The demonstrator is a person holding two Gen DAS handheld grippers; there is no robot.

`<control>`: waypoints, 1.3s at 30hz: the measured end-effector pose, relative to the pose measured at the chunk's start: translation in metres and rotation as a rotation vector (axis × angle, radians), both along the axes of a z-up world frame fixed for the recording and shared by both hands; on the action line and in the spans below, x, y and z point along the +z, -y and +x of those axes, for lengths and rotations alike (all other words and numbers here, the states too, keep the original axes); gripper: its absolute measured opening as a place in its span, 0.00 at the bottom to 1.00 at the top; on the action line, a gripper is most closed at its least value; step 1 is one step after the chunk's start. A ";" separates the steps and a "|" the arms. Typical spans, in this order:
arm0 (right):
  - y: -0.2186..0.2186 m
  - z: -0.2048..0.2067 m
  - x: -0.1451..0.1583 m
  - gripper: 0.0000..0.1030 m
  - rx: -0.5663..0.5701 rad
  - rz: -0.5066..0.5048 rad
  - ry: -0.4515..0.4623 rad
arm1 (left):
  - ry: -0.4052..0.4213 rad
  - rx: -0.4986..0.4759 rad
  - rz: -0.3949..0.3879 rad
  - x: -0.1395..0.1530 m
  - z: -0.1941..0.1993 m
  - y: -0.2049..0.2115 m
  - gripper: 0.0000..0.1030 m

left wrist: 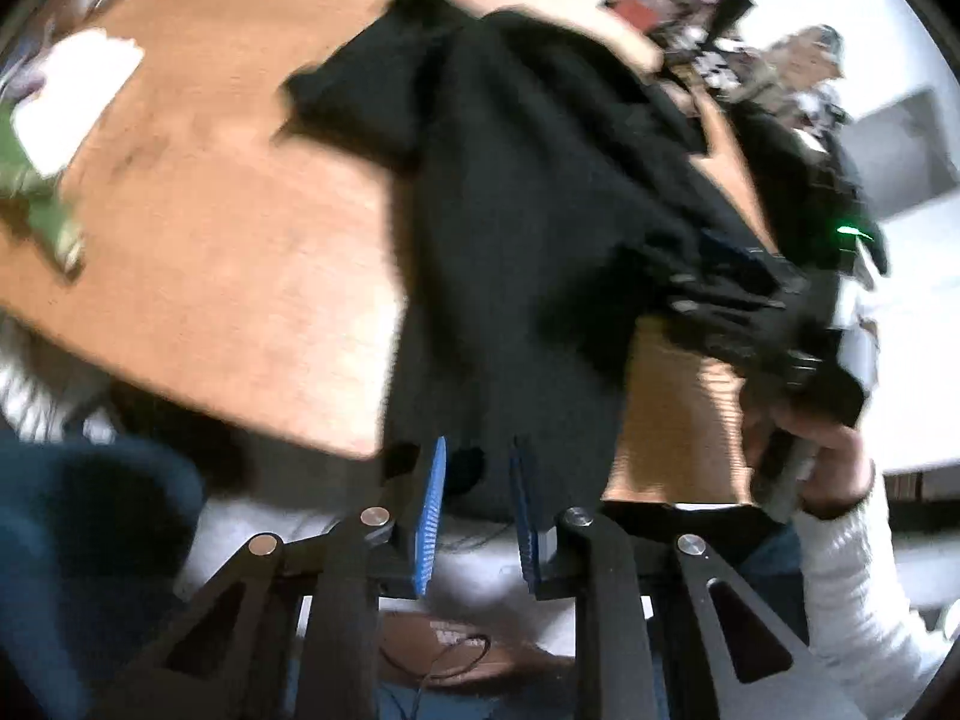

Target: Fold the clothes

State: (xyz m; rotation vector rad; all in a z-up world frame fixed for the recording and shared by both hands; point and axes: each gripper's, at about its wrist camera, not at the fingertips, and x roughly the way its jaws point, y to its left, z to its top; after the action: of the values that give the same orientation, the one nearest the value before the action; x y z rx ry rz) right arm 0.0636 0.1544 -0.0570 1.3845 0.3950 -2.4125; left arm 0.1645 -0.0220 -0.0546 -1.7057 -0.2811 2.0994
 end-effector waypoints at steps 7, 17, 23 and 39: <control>-0.020 0.019 0.015 0.64 -0.019 -0.106 0.086 | 0.009 0.023 -0.109 -0.009 -0.036 -0.006 0.31; -0.011 0.034 0.007 0.42 0.074 -0.344 0.358 | -0.010 -0.007 -0.105 -0.020 -0.046 -0.027 0.30; -0.006 0.035 -0.001 0.26 0.084 -0.413 0.401 | -0.015 0.018 -0.111 -0.025 -0.051 -0.034 0.01; -0.013 0.034 0.001 0.17 0.084 -0.366 0.381 | 0.011 0.140 -0.045 -0.001 -0.023 0.004 0.11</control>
State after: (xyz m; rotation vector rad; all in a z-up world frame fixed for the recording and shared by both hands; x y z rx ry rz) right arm 0.0978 0.1670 -0.0561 1.5668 -0.0802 -1.9653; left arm 0.1413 -0.0259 -0.0561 -1.7709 -0.3686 2.2118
